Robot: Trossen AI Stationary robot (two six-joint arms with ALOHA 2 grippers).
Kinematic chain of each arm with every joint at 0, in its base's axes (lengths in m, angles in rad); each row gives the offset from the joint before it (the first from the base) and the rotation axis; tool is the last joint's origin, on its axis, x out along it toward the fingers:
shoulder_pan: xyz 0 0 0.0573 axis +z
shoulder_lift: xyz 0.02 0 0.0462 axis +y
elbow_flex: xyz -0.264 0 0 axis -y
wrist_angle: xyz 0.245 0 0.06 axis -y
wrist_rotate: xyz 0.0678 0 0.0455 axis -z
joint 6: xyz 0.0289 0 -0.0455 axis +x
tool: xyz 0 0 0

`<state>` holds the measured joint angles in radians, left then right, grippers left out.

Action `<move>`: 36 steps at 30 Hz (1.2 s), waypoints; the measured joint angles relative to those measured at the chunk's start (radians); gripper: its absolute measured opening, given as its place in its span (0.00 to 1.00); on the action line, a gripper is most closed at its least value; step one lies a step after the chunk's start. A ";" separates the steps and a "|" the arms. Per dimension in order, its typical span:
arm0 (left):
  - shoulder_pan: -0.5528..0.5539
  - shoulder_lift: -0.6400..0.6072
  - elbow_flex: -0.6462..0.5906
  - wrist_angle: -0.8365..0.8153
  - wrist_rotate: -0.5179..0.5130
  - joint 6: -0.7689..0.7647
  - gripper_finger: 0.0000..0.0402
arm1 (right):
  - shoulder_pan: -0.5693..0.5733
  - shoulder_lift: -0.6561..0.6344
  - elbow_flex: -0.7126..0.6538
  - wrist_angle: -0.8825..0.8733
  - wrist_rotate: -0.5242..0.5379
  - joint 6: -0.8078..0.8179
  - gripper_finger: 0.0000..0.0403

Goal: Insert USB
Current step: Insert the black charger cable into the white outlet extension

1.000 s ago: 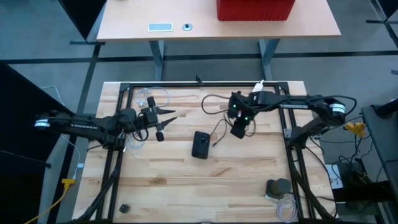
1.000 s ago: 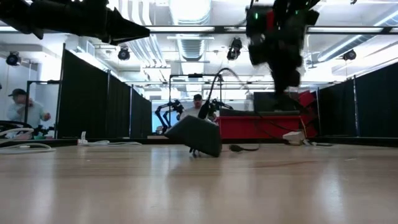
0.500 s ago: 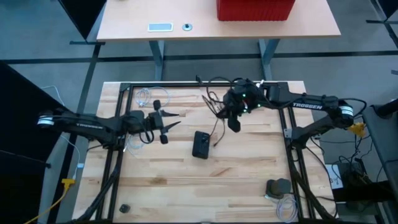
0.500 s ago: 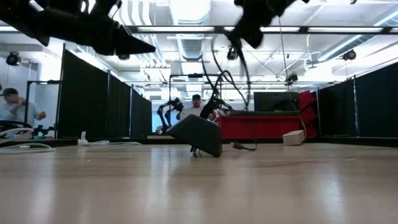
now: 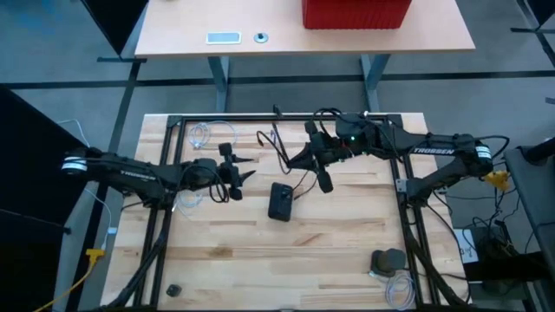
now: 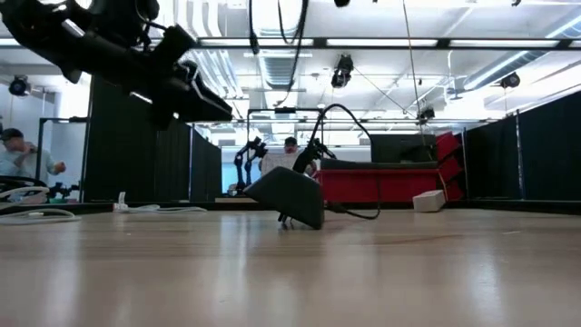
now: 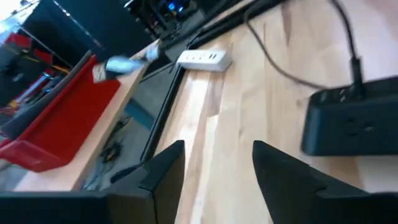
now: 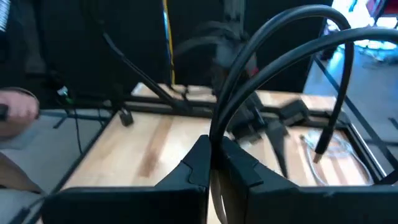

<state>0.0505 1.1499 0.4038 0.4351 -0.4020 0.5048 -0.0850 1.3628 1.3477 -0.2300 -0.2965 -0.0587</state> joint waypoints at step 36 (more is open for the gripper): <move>-0.231 0.240 0.207 0.105 -0.421 0.301 0.57 | 0.102 0.129 -0.002 0.409 0.009 0.253 0.01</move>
<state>-0.1806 1.3904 0.6111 0.5401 -0.8229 0.8053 0.0172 1.4916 1.3457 0.1793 -0.2875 0.1946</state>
